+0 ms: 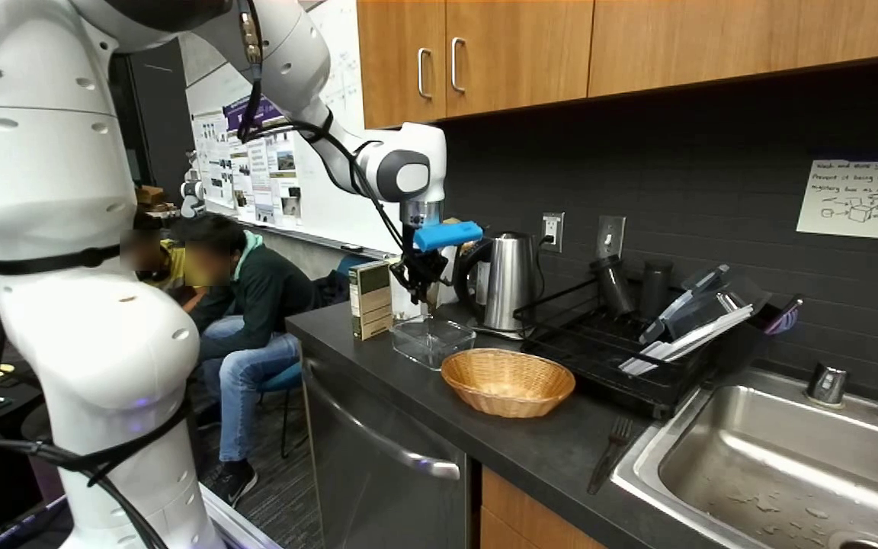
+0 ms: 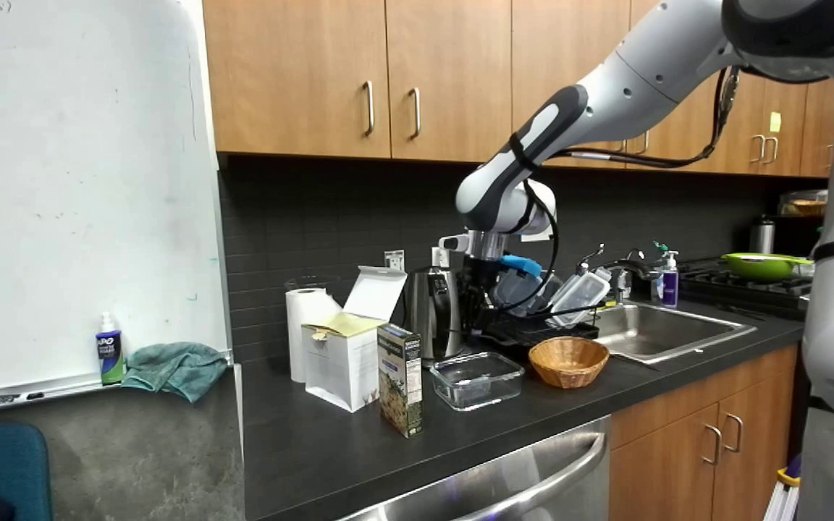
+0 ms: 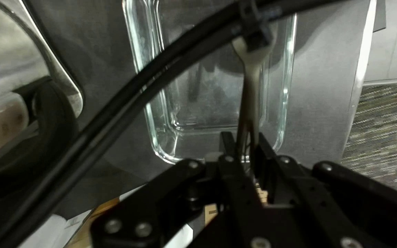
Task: Use the silver spoon in the glass bowl to place contents from the bowl into the basket.
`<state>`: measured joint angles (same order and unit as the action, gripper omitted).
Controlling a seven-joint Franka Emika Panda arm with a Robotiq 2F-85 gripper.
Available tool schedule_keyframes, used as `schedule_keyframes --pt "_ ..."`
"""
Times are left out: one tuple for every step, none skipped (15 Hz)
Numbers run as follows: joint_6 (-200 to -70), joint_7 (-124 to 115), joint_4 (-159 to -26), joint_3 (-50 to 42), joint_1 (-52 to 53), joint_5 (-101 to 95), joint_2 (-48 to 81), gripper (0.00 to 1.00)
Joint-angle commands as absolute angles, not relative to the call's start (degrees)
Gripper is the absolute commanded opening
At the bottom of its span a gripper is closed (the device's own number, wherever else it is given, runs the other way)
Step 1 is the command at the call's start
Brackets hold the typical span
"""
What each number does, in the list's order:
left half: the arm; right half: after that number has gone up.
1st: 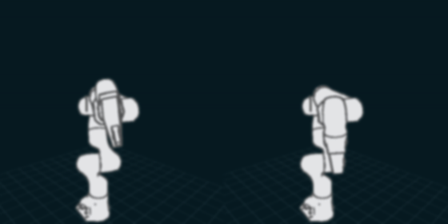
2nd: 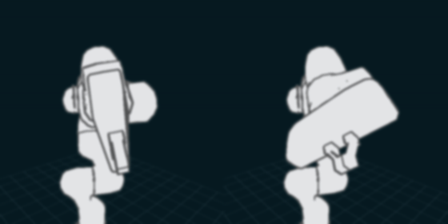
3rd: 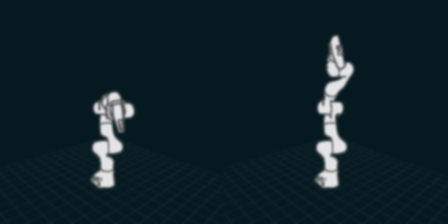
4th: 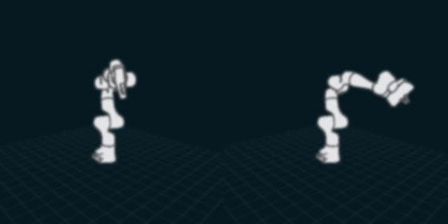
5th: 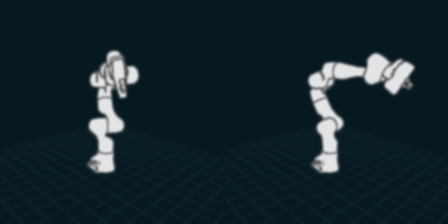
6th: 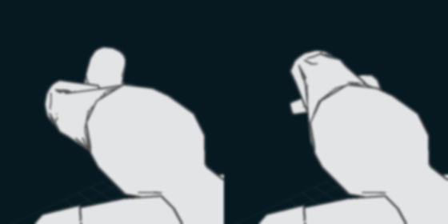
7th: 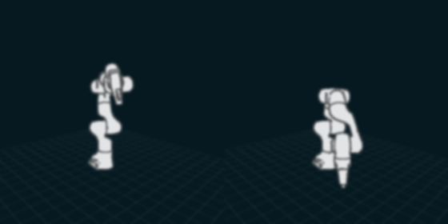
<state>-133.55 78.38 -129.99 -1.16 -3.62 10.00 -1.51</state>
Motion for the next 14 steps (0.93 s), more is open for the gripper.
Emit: schedule_keyframes --pt "-132.26 76.18 -131.99 -2.37 -3.43 8.26 -4.56 0.04" --pt "-132.07 76.19 -132.34 -2.63 -3.46 8.20 -4.94 0.04" --pt "-132.03 76.72 -132.93 -2.95 -3.52 8.29 -5.42 0.04" --pt "-131.88 76.95 -133.29 -3.26 -3.58 8.20 -5.75 0.04" --pt "-131.74 77.45 -133.85 -3.62 -3.63 8.35 -6.24 0.04" --pt "-131.68 77.81 -134.34 -3.97 -3.71 8.27 -6.66 0.04" --pt "-131.61 78.04 -134.81 -4.33 -3.79 8.01 -7.11 0.04" --pt "-131.70 78.32 -135.39 -4.71 -3.88 7.73 -7.60 0.04" --pt "-131.61 78.40 -135.79 -5.08 -4.00 7.25 -8.00 0.04" --pt "-131.34 78.77 -136.18 -5.51 -4.10 6.99 -8.52 0.04" --pt "-131.43 79.28 -136.71 -5.96 -4.15 6.65 -8.97 0.04" --pt "-131.29 79.79 -137.05 -6.40 -4.18 6.47 -9.39 0.04" --pt "-131.26 80.09 -137.46 -6.80 -4.24 6.06 -9.75 0.04" --pt "-131.30 80.76 -137.86 -7.20 -4.25 5.93 -10.09 0.04"
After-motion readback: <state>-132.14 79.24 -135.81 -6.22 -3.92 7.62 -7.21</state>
